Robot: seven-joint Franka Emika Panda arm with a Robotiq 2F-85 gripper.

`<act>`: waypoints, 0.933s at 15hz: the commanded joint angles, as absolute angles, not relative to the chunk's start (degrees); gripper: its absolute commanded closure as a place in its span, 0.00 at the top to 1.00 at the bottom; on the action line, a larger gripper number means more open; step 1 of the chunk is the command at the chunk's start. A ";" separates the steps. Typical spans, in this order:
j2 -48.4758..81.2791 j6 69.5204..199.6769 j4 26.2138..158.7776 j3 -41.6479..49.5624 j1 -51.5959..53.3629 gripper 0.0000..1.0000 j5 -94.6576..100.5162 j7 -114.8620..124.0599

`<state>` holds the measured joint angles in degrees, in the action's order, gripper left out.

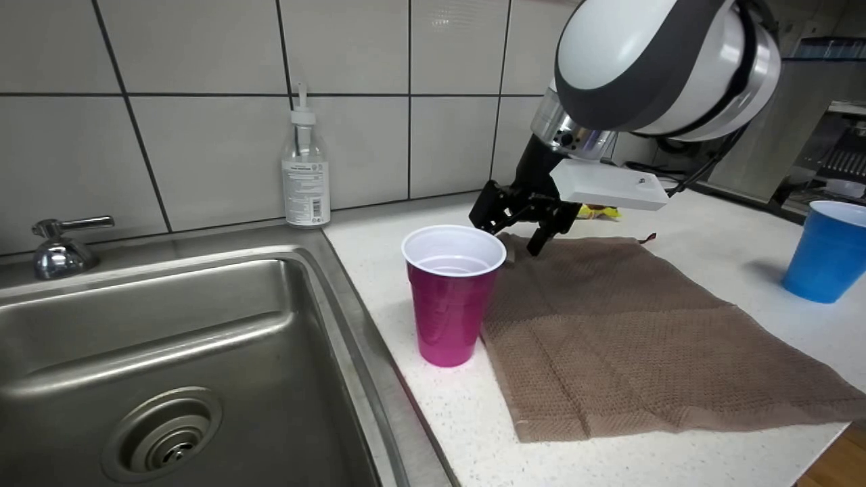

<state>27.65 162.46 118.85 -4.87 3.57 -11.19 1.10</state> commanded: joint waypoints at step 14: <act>29.50 163.07 116.03 -7.35 1.34 0.58 -12.86 1.25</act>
